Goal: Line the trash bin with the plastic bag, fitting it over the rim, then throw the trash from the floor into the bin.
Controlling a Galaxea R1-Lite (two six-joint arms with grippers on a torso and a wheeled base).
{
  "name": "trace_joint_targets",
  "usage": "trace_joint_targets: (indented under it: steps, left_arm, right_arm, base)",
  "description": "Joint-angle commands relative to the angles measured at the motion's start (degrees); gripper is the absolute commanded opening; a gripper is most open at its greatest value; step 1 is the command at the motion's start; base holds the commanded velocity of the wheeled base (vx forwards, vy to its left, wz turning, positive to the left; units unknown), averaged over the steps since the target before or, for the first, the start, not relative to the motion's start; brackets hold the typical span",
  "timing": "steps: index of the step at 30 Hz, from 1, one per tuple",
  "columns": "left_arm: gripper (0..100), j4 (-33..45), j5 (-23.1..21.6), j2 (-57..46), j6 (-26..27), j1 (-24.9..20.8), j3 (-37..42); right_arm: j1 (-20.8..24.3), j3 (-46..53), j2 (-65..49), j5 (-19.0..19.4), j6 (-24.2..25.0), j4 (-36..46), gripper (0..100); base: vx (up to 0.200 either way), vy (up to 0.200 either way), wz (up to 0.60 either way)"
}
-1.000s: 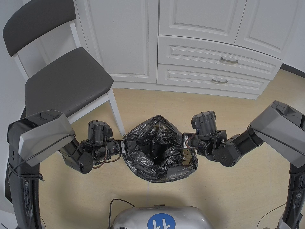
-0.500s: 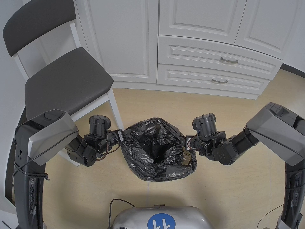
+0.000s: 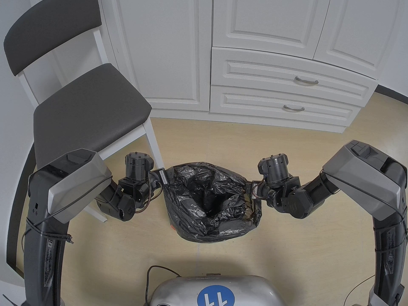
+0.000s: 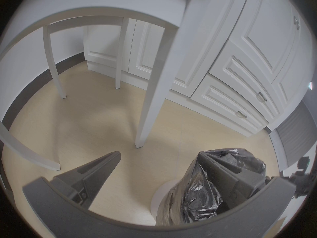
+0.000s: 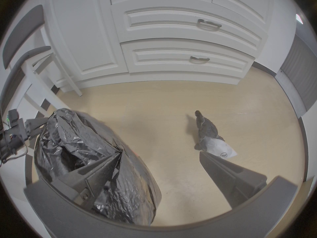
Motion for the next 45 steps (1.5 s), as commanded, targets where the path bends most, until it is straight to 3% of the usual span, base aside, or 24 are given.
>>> trace_joint_targets:
  steps: [1, 10, 24, 33, 39, 45]
  left_arm:
    - [100, 0.0, -0.1, -0.3, 0.3, -0.5, 1.4]
    - [100, 0.3, -0.6, -0.4, 0.5, 0.1, 1.3]
    - [100, 1.0, -0.7, 1.3, 0.5, 1.3, 0.0]
    - [100, 0.8, -1.3, -2.9, 1.3, 1.3, 3.6]
    - [100, 0.0, -5.6, -11.0, 5.7, 1.4, 11.2]
    - [100, 0.1, -13.4, -20.4, 10.3, 1.3, 20.4]
  right_arm:
    - [-1.9, -3.5, 3.7, -1.6, 0.2, -0.1, 100]
    - [-4.9, -8.6, 9.3, -1.7, 0.8, -2.2, 100]
    - [-4.0, -9.4, 13.6, -1.1, 1.9, -4.3, 100]
    - [-4.0, -9.4, 15.7, -1.1, 1.6, -4.3, 100]
    - [-1.8, -4.9, 11.4, -1.1, 1.3, -2.6, 100]
    - [4.4, -1.3, 9.9, -1.1, 1.9, -2.5, 100]
  base:
    - [0.000, 0.000, 0.00]
    - [0.000, 0.000, 0.00]
    - [0.000, 0.000, 0.00]
    - [0.000, 0.000, 0.00]
    - [0.000, 0.000, 0.00]
    - [0.000, 0.000, 0.00]
